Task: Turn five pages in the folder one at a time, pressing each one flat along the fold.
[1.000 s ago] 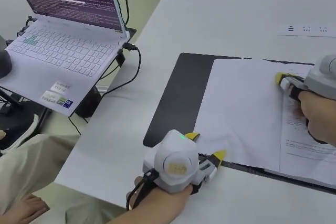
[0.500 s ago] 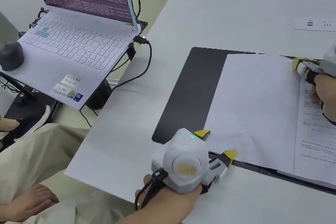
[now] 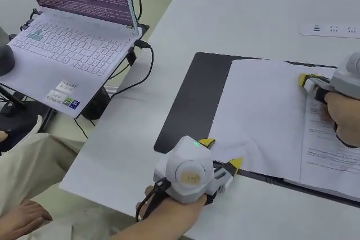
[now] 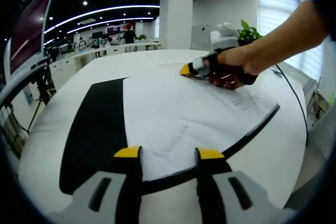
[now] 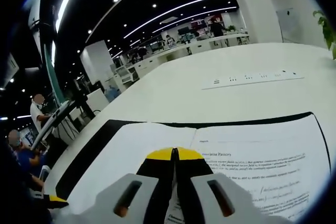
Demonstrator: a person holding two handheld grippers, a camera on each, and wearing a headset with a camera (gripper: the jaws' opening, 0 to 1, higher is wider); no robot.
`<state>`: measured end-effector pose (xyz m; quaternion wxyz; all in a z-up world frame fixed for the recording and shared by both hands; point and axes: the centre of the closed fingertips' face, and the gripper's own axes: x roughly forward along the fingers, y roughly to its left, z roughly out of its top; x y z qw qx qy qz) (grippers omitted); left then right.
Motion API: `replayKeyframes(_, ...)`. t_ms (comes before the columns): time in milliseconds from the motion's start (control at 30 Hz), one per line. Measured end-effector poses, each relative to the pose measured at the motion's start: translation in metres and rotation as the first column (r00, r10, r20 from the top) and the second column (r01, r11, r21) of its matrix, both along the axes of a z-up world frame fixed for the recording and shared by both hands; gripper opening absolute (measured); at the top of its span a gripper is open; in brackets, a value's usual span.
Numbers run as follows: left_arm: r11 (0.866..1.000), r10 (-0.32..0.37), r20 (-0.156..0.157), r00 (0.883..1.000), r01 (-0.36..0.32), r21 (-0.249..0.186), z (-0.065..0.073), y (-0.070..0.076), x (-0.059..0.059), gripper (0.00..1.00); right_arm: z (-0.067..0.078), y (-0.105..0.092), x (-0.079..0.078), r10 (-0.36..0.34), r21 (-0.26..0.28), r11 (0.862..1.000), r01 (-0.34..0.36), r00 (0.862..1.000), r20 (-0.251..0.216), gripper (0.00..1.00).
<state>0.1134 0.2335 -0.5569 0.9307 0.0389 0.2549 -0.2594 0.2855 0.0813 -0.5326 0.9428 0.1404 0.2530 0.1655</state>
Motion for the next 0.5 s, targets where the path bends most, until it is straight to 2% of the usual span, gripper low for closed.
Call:
replayKeyframes(200, 1.0, -0.001, 0.004, 1.0, 0.001, -0.001, 0.0, 0.0, 0.0, 0.39, 0.001, 0.004, -0.022, 0.01, 0.018, 1.0, -0.01, 1.0, -0.01, 0.0)
replayKeyframes(300, 1.0, -0.001, 0.006, 1.0, 0.001, -0.002, 0.0, 0.0, 0.0, 0.39, -0.003, 0.002, -0.023, 0.012, 0.03, 0.999, -0.012, 1.0, -0.015, 0.0)
replayKeyframes(500, 1.0, -0.001, 0.008, 1.0, 0.001, -0.005, 0.0, 0.0, 0.0, 0.39, -0.004, 0.0, -0.036, -0.008, 0.05, 0.999, 0.009, 1.0, -0.027, 0.0)
